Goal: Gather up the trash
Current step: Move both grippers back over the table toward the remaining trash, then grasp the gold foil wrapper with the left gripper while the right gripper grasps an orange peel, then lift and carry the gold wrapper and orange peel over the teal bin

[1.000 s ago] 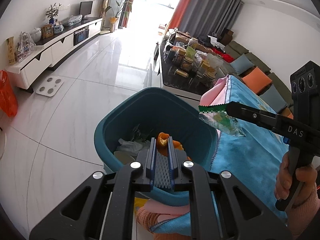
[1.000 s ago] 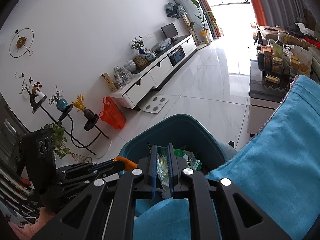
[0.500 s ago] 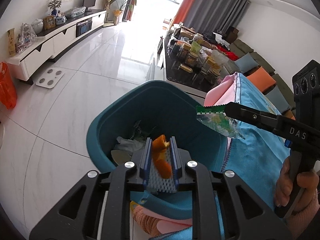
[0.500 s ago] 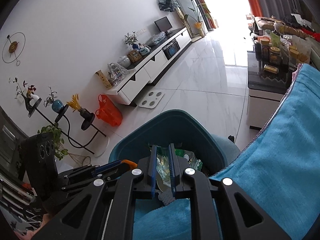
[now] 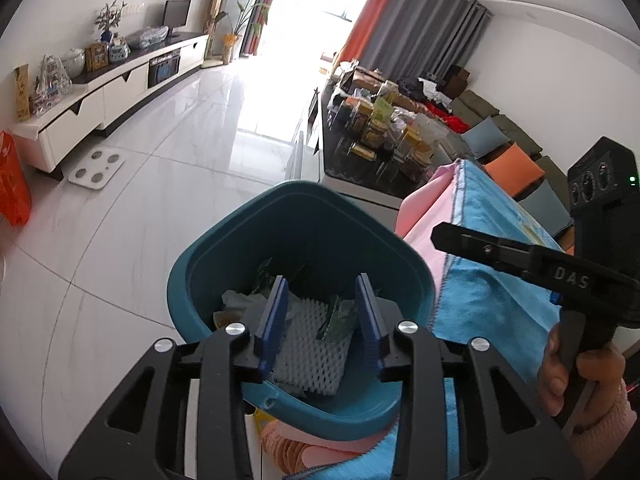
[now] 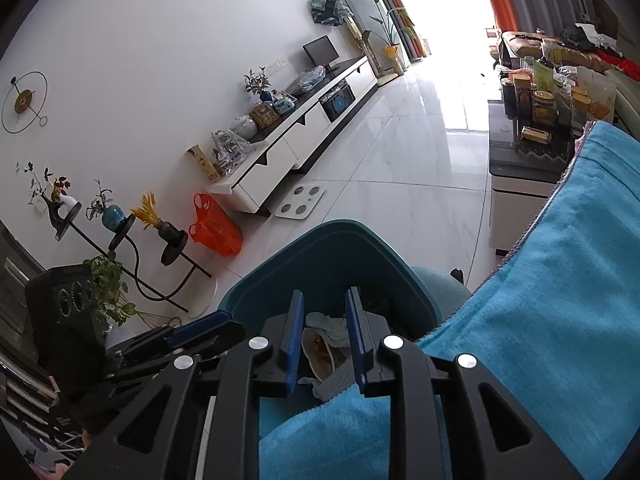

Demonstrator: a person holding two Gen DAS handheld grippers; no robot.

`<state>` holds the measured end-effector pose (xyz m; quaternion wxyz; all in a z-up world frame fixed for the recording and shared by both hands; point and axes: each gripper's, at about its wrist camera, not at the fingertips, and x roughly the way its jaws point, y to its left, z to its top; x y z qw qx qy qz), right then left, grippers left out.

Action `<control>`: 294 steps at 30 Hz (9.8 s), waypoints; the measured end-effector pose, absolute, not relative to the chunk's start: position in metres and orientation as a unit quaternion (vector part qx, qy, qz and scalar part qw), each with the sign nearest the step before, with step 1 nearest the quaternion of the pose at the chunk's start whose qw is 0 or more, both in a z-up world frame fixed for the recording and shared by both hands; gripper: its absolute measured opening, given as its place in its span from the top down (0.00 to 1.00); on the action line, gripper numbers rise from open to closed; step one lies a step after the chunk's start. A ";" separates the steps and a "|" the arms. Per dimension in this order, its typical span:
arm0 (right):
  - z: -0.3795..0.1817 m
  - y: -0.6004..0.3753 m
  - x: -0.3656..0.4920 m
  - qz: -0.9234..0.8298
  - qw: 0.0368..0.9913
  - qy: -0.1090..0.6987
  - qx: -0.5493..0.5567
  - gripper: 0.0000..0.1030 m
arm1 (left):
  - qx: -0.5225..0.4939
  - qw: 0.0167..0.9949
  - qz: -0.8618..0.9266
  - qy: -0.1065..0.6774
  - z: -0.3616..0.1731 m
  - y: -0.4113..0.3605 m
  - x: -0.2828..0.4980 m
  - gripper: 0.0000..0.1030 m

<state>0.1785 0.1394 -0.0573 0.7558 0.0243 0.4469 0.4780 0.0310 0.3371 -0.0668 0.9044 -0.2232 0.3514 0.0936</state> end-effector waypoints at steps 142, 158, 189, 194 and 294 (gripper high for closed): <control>-0.036 -0.164 0.111 0.326 0.866 0.369 0.086 0.77 | -0.129 0.915 -0.154 0.350 -0.030 0.135 0.037 0.98; -0.030 -0.087 0.106 0.396 0.839 0.371 0.047 0.77 | -0.158 0.925 -0.095 0.331 -0.024 0.190 0.010 0.98; -0.031 -0.013 0.112 0.446 0.813 0.374 0.011 0.77 | -0.192 0.930 -0.036 0.311 -0.022 0.245 -0.018 0.98; -0.031 -0.003 0.111 0.454 0.809 0.374 0.008 0.77 | -0.195 0.930 -0.029 0.310 -0.022 0.248 -0.022 0.98; -0.039 0.106 0.124 0.497 0.770 0.395 -0.064 0.77 | -0.238 0.913 0.057 0.327 -0.049 0.287 -0.026 0.98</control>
